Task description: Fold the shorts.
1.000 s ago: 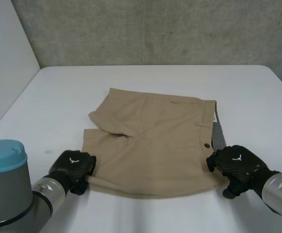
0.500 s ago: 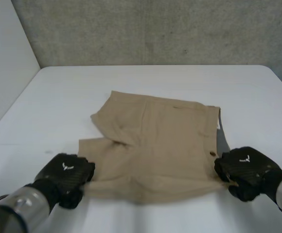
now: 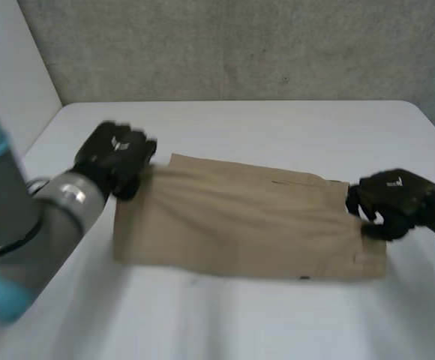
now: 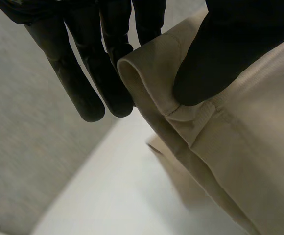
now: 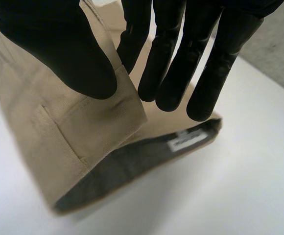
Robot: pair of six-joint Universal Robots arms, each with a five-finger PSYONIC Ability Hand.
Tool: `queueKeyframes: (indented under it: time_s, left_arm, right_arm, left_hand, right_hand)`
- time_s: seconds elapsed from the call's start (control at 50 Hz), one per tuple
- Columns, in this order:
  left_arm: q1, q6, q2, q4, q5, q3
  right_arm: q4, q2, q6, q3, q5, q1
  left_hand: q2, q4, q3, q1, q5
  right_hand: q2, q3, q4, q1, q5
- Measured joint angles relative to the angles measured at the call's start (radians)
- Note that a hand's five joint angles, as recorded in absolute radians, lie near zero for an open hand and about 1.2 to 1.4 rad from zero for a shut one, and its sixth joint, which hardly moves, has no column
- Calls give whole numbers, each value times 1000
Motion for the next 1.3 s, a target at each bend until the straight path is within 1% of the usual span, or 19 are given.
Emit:
queueKeyframes:
  time_s: [0.08,0.2,0.28,0.3,0.38,0.58,0.62,0.64,0.66,0.68,0.7,0.74,0.76,0.8,0.9,1.08,1.18,1.28,1.3]
  left_arm:
    - [-5,0,-158,80,1,146]
    - [-11,18,-444,125,12,426]
    - [-11,31,-505,138,25,487]
    - [-10,62,-638,182,70,622]
    - [-8,87,-769,232,117,758]
    - [1,95,-940,306,168,930]
    - [2,92,-957,353,177,931]
    - [2,91,-960,385,181,918]
    - [2,91,-960,385,181,918]
    - [2,90,-958,412,184,903]
    - [2,90,-954,449,188,880]
    - [2,89,-946,486,190,854]
    - [2,89,-934,522,191,826]
    - [1,88,-917,556,191,796]
    - [0,88,-869,599,187,738]
    - [0,63,-626,604,163,507]
    - [10,-75,-417,578,110,293]
    - [26,-245,-268,504,60,139]
    - [26,-245,-268,504,60,139]
  right_arm:
    - [-68,114,88,-106,24,45]
    - [-167,303,179,-287,140,142]
    - [-198,340,192,-322,176,160]
    - [-278,409,215,-386,253,190]
    - [-389,475,238,-441,342,221]
    - [-640,558,242,-471,488,273]
    - [-686,578,234,-477,513,280]
    - [-699,590,226,-484,523,285]
    - [-699,590,226,-484,523,285]
    - [-703,596,222,-487,527,288]
    - [-705,606,214,-494,533,293]
    - [-703,613,207,-501,537,297]
    - [-700,615,204,-504,540,300]
    - [-694,614,203,-507,541,301]
    - [-684,573,209,-500,540,298]
    - [-636,299,278,-379,522,286]
    - [-511,172,343,-269,473,268]
    - [-392,126,414,-161,411,212]
    - [-392,126,414,-161,411,212]
  left_hand:
    - [0,0,0,0,0]
    - [2,0,3,0,0]
    - [2,0,3,0,0]
    - [3,0,3,0,0]
    - [3,0,3,0,0]
    - [3,0,3,3,0]
    - [-4,-4,-1,3,-2]
    - [-81,-84,-78,-48,-62]
    - [-81,-84,-78,-48,-62]
    - [-339,-341,-332,-304,-314]
    - [-578,-583,-569,-569,-552]
    - [-626,-631,-617,-611,-600]
    - [-846,-842,-835,-791,-801]
    - [-970,-974,-962,-892,-929]
    - [-986,-988,-975,-894,-939]
    - [-990,-990,-977,-894,-939]
    - [-990,-990,-977,-894,-939]
    - [-990,-990,-977,-894,-939]
    - [-990,-990,-977,-894,-939]
  right_hand:
    - [0,0,0,0,9]
    - [0,0,0,14,15]
    - [0,0,0,14,16]
    - [0,0,0,14,17]
    - [0,0,0,14,17]
    - [0,0,0,14,17]
    - [-134,-143,-145,-49,-108]
    - [-394,-399,-401,-285,-353]
    - [-394,-399,-401,-285,-353]
    - [-531,-515,-517,-399,-468]
    - [-761,-763,-765,-593,-720]
    - [-842,-849,-851,-656,-807]
    - [-927,-945,-941,-704,-899]
    - [-958,-981,-962,-715,-918]
    - [-959,-982,-962,-715,-919]
    - [-959,-982,-962,-715,-920]
    - [-959,-982,-962,-715,-920]
    - [-944,-963,-957,-711,-916]
    - [-944,-963,-957,-711,-916]
